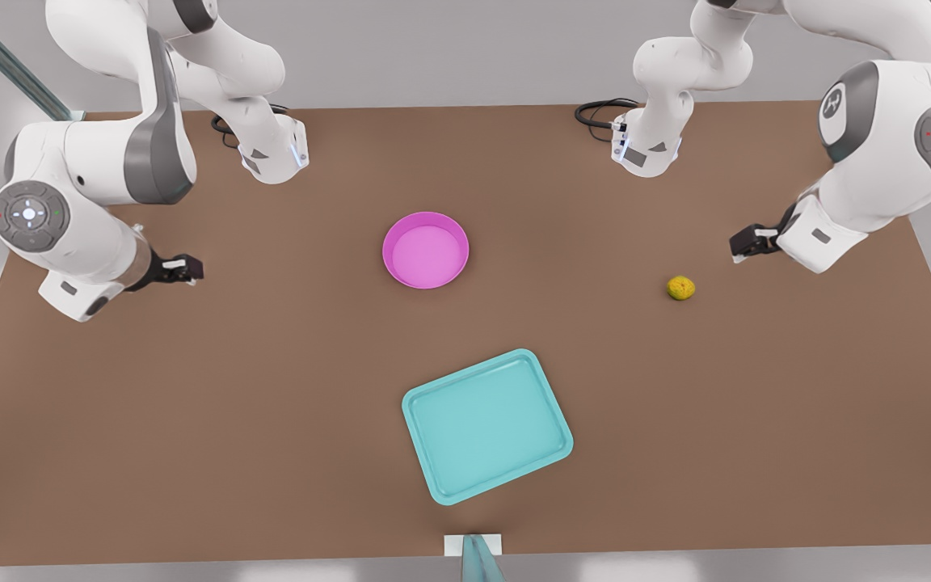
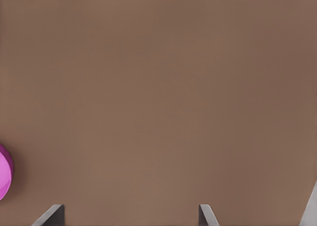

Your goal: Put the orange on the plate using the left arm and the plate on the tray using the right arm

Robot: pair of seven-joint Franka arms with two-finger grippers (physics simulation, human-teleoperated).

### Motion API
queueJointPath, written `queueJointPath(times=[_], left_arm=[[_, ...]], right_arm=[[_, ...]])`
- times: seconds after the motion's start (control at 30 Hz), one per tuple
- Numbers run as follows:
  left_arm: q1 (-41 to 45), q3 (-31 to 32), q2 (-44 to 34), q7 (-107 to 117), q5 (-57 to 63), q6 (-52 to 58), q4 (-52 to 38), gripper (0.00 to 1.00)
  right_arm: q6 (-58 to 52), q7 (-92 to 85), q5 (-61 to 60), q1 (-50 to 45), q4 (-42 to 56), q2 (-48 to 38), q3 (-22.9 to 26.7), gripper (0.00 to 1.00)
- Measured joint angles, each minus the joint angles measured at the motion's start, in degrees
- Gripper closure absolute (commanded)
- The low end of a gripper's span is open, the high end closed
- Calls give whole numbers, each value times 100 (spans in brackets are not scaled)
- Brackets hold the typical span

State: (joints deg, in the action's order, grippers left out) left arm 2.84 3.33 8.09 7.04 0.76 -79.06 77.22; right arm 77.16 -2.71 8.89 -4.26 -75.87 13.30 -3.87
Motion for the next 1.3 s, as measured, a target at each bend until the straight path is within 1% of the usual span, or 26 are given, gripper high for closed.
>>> queueJointPath(times=[0.07,0.1,0.17,0.23,0.3,0.37,0.5,0.63,0.77,1.03,1.3], left_arm=[[5,0,15,45,11,-48,12,0],[7,-3,26,69,15,-80,216,0],[40,-76,107,112,37,-342,1270,0],[3,-170,274,110,54,-983,2505,0],[-25,-227,432,28,66,-1631,3443,0],[-36,-269,506,-61,75,-2217,3981,0],[-38,-454,562,-383,82,-3176,4579,0],[-32,-489,758,-687,84,-3850,4771,0],[-27,-528,907,-931,84,-4179,4896,0],[-31,-655,1056,-1286,91,-4501,5088,0],[-29,-658,1315,-1514,92,-4577,5099,0]], right_arm=[[107,-15,16,2,-2,-4,1,0],[150,-22,21,3,-5,-5,1,0],[217,-35,27,4,-7,-5,1,0],[266,-46,30,4,-8,0,1,0],[301,-57,29,4,-13,3,1,0],[326,-66,20,6,-17,4,1,0],[357,-81,-5,40,-24,11,1,0],[376,-93,-13,39,-28,25,1,0],[387,-103,-21,39,-27,46,1,0],[396,-118,-24,30,-35,56,0,0],[422,-127,-25,30,-52,65,-1,0]])
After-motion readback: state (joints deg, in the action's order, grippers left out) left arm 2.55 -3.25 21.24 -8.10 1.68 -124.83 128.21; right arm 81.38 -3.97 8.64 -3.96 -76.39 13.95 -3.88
